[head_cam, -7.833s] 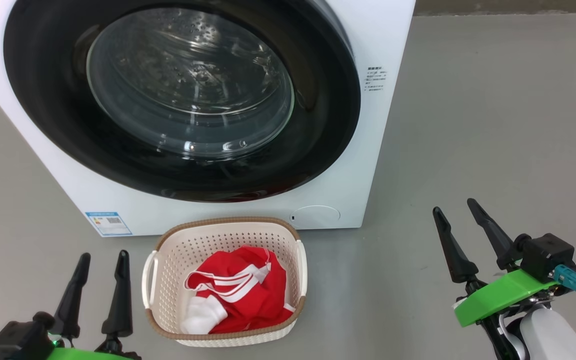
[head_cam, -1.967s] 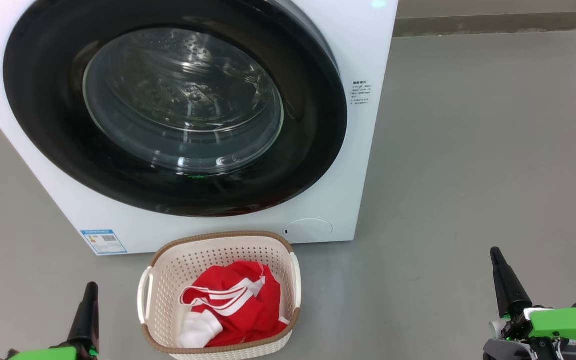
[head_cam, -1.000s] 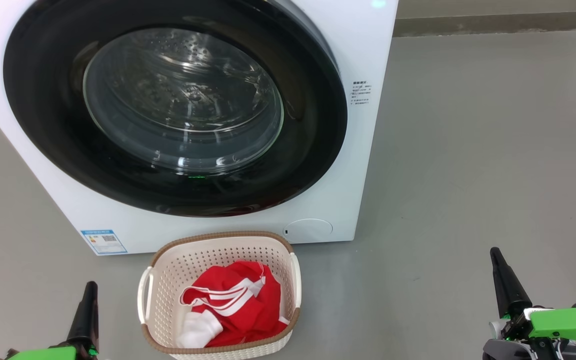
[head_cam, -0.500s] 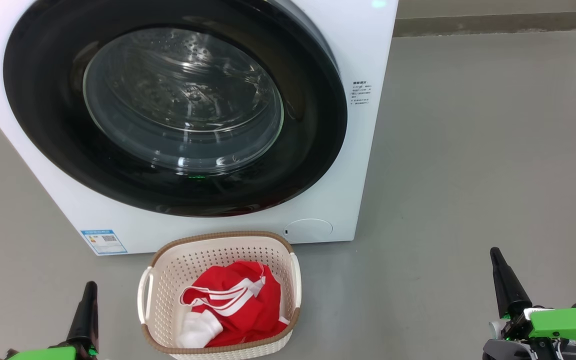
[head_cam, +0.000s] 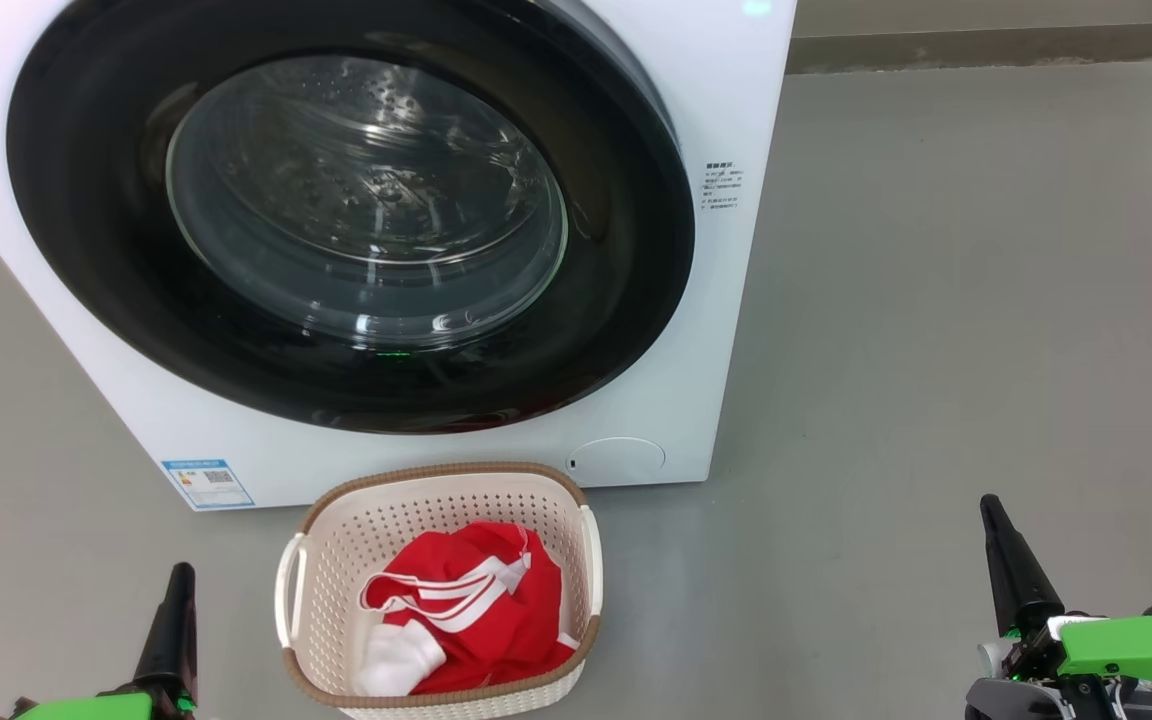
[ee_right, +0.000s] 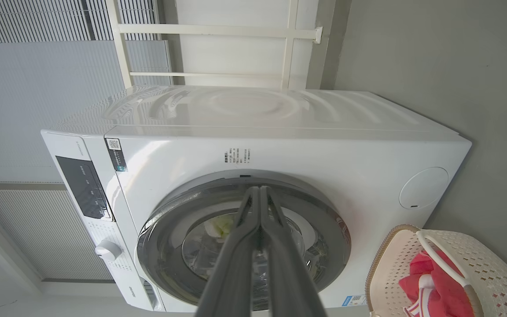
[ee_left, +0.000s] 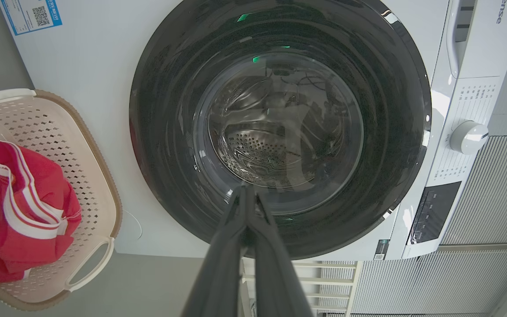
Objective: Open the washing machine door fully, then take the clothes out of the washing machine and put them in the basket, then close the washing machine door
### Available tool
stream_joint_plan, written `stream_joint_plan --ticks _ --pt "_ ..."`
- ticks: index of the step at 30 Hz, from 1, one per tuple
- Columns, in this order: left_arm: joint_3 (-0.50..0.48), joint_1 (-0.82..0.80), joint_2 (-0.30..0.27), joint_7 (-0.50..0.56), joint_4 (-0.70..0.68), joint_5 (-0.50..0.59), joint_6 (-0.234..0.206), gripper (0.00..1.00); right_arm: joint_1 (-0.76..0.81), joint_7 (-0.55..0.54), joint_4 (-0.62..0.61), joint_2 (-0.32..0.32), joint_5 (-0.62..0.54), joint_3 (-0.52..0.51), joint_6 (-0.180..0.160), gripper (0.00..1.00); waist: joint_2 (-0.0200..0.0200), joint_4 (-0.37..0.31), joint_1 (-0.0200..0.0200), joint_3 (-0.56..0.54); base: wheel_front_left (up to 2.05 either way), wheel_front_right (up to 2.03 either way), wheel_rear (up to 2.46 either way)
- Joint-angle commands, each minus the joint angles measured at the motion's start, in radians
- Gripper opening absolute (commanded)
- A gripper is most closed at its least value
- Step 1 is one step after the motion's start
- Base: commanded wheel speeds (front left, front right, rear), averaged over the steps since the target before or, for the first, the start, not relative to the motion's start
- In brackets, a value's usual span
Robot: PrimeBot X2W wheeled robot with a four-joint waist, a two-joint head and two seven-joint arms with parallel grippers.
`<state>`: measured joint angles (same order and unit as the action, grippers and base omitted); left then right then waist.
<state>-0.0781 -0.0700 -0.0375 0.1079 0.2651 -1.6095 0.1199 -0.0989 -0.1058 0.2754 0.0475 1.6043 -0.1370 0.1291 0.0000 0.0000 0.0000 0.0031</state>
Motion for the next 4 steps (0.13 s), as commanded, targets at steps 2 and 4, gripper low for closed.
stream_joint_plan --ticks 2,4 --pt "-0.035 -0.038 -0.014 0.004 -0.02 0.0 0.011 0.0 -0.009 -0.008 -0.031 0.003 0.004 0.023 0.002 0.0 0.0 0.0 0.0 0.0 0.0 0.0 0.0" --pt "-0.035 -0.038 -0.014 0.005 -0.02 0.0 0.011 0.0 -0.009 -0.008 -0.031 0.003 0.004 0.023 0.002 0.0 0.0 0.0 0.0 0.0 0.0 0.0 0.0"
